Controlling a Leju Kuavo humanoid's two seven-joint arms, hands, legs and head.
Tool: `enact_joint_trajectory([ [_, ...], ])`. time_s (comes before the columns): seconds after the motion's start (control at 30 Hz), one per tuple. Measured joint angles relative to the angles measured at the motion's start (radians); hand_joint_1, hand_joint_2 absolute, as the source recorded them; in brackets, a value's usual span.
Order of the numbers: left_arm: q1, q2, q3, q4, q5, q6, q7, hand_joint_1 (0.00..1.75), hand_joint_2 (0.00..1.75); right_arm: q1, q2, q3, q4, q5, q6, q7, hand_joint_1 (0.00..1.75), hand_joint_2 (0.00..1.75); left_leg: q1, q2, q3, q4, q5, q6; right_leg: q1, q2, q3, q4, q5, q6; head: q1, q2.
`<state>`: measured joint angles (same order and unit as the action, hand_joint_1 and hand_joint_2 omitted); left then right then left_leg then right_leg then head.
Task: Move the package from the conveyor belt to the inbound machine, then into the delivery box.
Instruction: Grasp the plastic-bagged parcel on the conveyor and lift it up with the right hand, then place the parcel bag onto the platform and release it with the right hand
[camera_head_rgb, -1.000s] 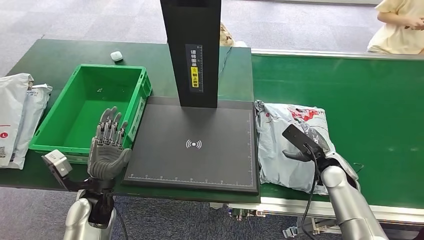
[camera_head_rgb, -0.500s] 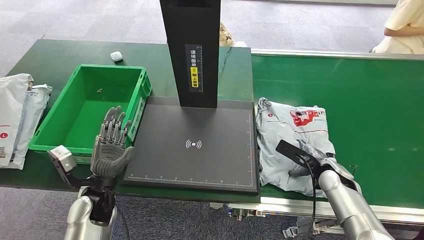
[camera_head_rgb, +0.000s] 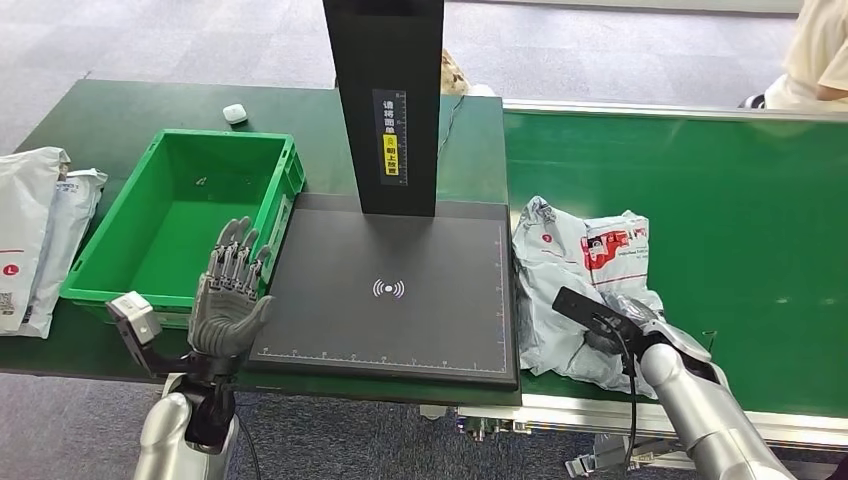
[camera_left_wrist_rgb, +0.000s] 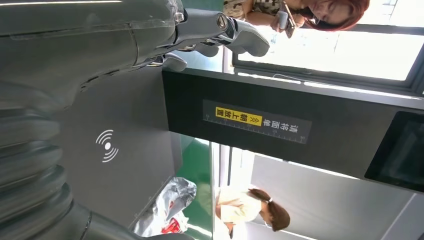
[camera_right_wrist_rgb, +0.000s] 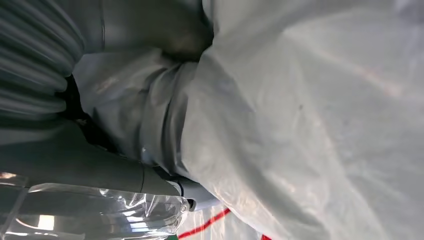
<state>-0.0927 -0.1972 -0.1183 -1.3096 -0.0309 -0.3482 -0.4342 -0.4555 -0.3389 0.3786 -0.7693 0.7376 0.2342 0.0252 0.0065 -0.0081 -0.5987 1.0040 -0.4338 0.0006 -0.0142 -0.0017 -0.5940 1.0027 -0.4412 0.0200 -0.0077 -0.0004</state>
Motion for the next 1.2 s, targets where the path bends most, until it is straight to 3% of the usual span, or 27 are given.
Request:
enact_joint_trajectory([
  [0.27,0.034,0.000,0.001,-0.027,0.010,0.006,0.000,0.00,1.75,0.019,0.064,-0.122,-0.092,-0.245,-0.197,-0.139,1.75,1.75,0.000,0.000,-0.001,0.000,0.000,0.000,0.000,0.001,-0.001,0.000,0.000,0.000,0.000,0.000],
  [0.5,0.043,0.000,0.001,-0.038,0.013,0.009,-0.001,0.00,1.75,0.042,0.101,-0.201,-0.183,-0.330,-0.234,-0.196,1.75,1.75,0.000,0.000,-0.001,0.000,0.000,0.000,0.001,0.000,-0.002,0.000,0.000,0.000,0.000,0.000],
  [0.73,0.034,0.000,-0.006,-0.041,0.027,0.048,-0.029,0.00,1.75,0.068,0.179,-0.330,-0.357,-0.683,-0.456,-0.500,1.75,1.75,0.000,0.000,-0.001,0.000,0.000,0.000,0.000,0.000,-0.002,0.000,0.000,0.000,0.000,0.000],
  [0.83,0.025,0.000,-0.010,-0.041,0.042,0.070,-0.054,0.00,1.75,0.094,0.215,-0.357,-0.467,-0.774,-0.485,-0.609,1.75,1.75,0.000,0.000,-0.001,0.000,0.000,0.000,0.000,0.001,-0.002,0.000,0.000,0.000,0.000,0.000],
  [1.0,0.015,0.000,-0.009,-0.041,0.061,0.099,-0.093,0.00,1.75,0.128,0.249,-0.307,-0.624,-0.631,-0.487,-0.709,1.75,1.75,0.000,0.000,-0.001,-0.001,0.000,-0.001,0.001,0.002,-0.002,0.000,0.000,0.000,0.000,0.000],
  [1.2,-0.021,0.000,-0.012,-0.030,0.072,0.116,-0.120,0.00,1.75,0.041,0.237,-0.077,-0.594,-0.309,-0.325,-0.628,1.75,1.75,0.000,0.002,0.000,-0.001,0.001,-0.002,0.001,0.002,-0.002,0.001,0.001,-0.001,0.000,0.000],
])
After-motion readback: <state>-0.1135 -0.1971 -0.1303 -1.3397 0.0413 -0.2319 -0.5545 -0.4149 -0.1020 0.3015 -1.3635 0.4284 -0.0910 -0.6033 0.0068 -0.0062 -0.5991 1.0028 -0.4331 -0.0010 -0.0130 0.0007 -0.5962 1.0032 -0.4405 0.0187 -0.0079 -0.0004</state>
